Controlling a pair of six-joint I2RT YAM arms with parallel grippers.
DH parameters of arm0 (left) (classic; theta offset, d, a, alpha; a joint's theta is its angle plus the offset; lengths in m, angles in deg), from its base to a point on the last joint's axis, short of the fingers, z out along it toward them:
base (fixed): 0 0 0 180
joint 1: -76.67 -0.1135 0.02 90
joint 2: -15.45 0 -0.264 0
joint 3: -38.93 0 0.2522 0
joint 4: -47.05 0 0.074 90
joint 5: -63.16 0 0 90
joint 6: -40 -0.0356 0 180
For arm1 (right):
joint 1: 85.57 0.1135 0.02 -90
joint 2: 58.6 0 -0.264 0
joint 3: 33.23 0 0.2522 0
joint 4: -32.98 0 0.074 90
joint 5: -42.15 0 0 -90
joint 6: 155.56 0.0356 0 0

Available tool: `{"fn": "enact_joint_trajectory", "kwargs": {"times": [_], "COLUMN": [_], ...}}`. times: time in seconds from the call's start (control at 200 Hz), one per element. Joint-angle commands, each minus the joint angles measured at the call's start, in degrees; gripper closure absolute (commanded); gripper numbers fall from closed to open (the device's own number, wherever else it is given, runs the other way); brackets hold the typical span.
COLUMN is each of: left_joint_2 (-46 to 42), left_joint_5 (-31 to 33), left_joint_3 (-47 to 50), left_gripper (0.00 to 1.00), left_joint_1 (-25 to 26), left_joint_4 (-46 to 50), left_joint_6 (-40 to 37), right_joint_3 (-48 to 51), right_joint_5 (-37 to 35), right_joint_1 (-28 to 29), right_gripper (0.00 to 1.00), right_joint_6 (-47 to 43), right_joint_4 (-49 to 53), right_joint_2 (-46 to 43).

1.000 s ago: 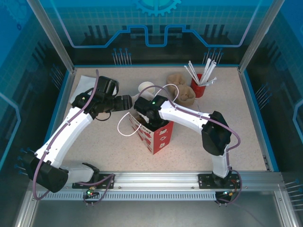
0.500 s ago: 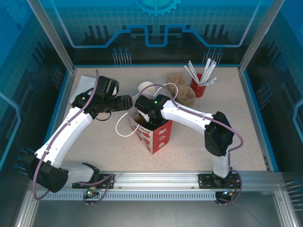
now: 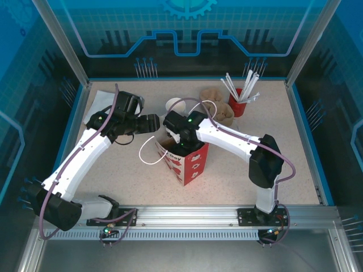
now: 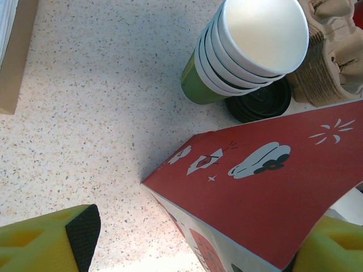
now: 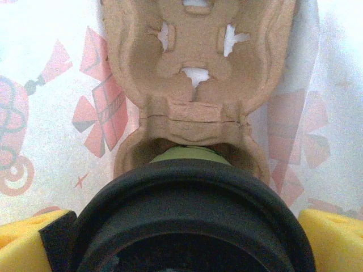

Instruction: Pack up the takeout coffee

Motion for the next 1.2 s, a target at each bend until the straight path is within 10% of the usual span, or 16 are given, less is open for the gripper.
{"fn": "enact_joint_trajectory", "kwargs": {"times": [0.0,1.196], "left_joint_2": [-1.34,-0.99], "left_joint_5": [-1.49,-1.15], "left_joint_3": [1.02,1.20], "left_gripper": [0.19,0.16], "left_joint_1": [-0.56,-0.56], "left_joint_4": [-0.81,-0.78], "left_joint_6": [0.11,0.30], "right_joint_3": [-2.65,-18.78], "right_joint_5": [0.90,1.22], "right_joint_1": [-0.85,-1.66], "right_gripper": [0.00,0.01], "right_joint_6": [1.19,-0.34], "right_joint_4": [1.22,11.72], "right_joint_2": [-2.38,-6.27]}}
